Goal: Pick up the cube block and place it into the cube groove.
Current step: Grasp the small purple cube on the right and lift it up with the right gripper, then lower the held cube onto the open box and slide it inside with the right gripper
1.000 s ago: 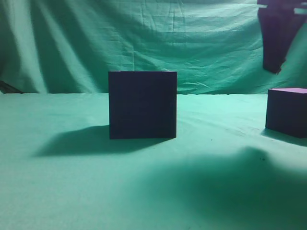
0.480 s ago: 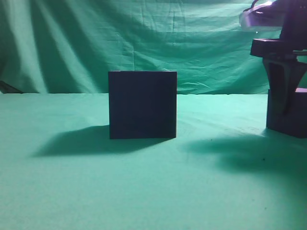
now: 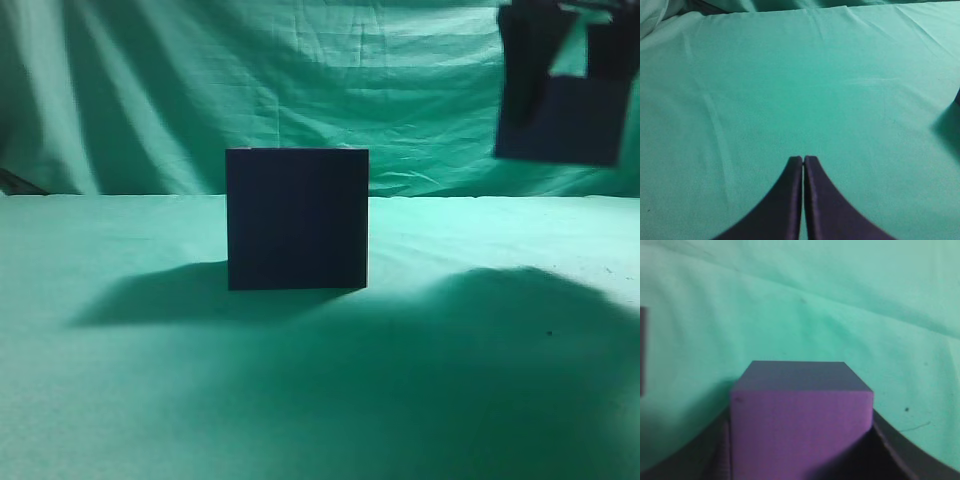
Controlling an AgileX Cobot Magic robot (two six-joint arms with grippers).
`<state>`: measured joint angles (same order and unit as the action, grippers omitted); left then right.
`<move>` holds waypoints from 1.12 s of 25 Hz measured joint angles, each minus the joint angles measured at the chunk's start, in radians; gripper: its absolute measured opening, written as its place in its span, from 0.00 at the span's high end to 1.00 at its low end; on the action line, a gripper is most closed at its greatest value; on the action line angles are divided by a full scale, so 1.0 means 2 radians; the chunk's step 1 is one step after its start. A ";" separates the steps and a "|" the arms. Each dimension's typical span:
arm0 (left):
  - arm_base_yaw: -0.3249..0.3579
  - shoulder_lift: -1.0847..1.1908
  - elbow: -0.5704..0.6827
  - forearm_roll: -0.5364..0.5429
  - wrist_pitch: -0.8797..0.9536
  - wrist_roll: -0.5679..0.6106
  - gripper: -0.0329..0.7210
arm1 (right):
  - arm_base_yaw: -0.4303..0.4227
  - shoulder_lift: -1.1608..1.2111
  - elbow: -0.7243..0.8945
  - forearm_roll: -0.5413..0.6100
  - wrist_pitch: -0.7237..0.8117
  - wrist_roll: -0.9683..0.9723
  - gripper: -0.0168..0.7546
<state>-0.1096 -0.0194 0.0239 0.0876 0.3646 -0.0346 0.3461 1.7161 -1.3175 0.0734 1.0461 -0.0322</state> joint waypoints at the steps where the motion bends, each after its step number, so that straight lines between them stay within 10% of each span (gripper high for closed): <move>1: 0.000 0.000 0.000 0.000 0.000 0.000 0.96 | 0.010 0.000 -0.017 0.002 0.011 -0.004 0.47; 12: 0.000 0.000 0.000 0.000 0.000 0.000 0.96 | 0.179 0.029 -0.154 0.013 0.051 0.134 0.46; 28: 0.000 0.000 0.000 0.000 0.000 0.000 0.96 | 0.198 0.120 -0.196 -0.014 0.077 0.240 0.46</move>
<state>-0.1096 -0.0194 0.0239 0.0876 0.3646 -0.0346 0.7421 1.9555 -1.7088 0.0463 1.1992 0.4476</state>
